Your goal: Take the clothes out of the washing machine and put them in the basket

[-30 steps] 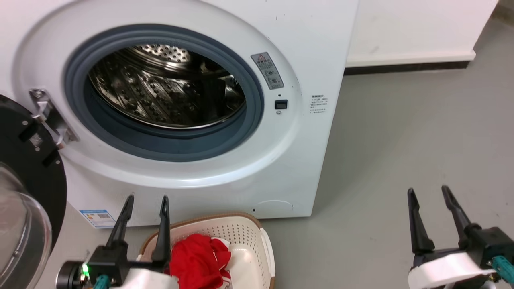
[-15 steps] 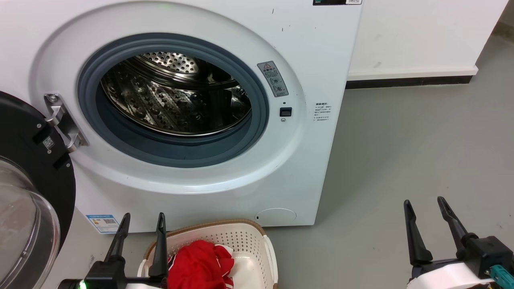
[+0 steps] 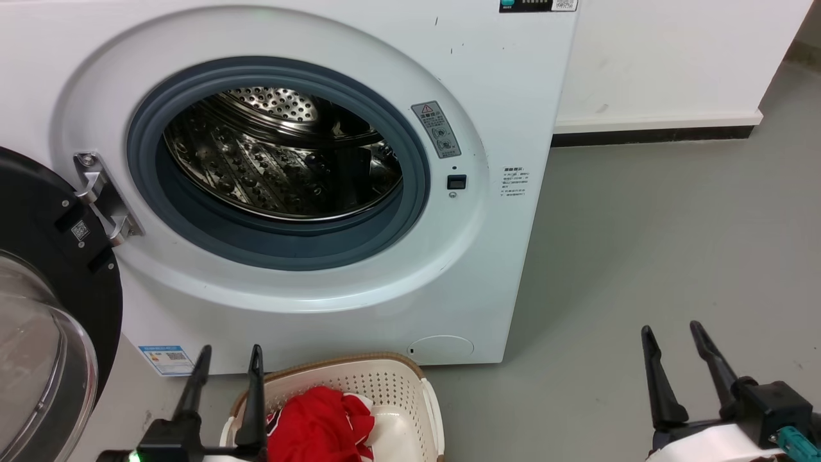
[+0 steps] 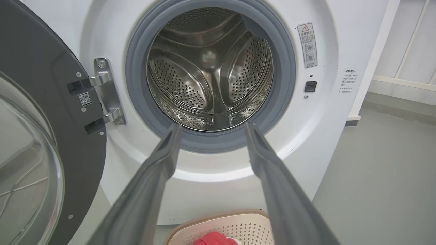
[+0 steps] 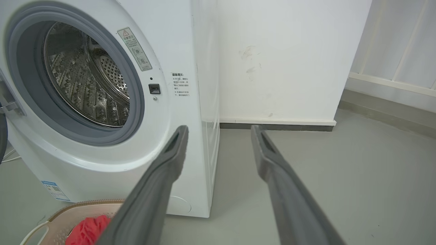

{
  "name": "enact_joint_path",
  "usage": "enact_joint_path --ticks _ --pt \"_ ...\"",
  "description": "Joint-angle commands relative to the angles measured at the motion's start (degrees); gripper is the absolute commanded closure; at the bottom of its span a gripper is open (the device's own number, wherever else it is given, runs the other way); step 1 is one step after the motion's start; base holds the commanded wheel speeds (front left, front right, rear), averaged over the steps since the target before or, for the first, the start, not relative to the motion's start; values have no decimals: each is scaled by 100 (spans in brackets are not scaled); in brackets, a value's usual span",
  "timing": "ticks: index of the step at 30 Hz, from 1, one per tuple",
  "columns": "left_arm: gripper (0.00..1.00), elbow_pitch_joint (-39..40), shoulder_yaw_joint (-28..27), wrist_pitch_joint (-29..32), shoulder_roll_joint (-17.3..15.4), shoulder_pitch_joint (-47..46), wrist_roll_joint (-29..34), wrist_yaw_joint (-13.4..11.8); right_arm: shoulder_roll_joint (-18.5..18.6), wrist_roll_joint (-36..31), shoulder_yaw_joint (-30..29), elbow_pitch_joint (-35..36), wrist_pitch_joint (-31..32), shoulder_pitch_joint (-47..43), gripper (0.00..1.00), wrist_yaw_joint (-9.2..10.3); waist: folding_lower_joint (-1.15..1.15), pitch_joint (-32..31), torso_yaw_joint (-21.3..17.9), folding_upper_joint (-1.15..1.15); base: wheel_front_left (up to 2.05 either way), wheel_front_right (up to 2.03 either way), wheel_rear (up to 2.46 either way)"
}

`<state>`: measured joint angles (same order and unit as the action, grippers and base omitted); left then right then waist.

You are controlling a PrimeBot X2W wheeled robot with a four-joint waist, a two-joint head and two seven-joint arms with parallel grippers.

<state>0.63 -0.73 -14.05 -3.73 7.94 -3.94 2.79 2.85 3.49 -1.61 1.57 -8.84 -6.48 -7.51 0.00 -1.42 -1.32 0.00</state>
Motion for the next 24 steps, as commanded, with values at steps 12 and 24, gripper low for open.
enact_joint_path --ticks 12,24 --pt "100 -339 -91 271 40 -179 -1034 57 59 1125 41 -274 112 106 100 0 0 10 10 0 0 0 0" --pt "100 -502 -158 551 46 -378 -2327 128 129 2495 56 -492 268 320 100 0 0 26 22 0 0 0 0"
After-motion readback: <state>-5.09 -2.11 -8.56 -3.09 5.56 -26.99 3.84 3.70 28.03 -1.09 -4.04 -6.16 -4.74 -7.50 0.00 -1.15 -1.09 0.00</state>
